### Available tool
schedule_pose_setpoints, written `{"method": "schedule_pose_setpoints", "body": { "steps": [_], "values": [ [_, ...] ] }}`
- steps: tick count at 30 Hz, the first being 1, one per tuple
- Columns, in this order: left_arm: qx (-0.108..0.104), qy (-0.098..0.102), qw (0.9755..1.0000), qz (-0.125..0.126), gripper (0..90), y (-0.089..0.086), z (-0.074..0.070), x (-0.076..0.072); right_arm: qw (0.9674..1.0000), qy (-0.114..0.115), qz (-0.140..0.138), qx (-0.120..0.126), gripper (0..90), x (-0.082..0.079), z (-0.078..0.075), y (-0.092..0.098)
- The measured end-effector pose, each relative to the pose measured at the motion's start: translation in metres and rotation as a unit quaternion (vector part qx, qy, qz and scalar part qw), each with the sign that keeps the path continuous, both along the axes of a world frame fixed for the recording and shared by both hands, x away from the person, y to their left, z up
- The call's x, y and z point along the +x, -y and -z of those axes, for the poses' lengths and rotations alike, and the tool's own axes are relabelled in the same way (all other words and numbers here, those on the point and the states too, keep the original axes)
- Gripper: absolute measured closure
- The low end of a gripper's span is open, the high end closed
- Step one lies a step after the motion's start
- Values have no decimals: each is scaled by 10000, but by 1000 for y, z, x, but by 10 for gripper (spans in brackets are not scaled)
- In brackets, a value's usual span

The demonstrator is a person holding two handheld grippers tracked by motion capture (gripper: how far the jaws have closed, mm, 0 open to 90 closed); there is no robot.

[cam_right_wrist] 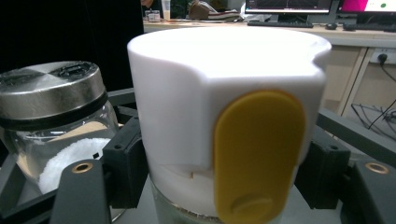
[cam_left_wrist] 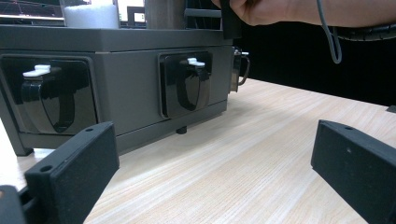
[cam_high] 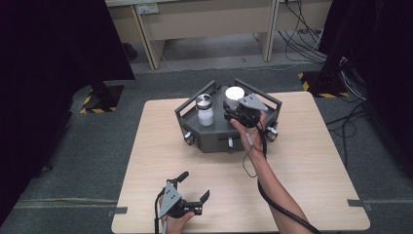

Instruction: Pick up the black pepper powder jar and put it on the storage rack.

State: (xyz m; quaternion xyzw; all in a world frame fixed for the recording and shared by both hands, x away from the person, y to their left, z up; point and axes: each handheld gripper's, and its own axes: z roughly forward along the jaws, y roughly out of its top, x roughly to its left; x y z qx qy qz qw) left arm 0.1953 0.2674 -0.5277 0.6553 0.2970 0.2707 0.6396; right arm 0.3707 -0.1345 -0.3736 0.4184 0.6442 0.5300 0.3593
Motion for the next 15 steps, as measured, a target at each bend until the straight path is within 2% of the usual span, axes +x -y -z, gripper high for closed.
{"method": "schedule_pose_setpoints", "body": {
  "steps": [15],
  "values": [
    [-9,-4,10000,2,2,0,0,0,10000,52,24,58,302,-3,4,2]
  ]
}}
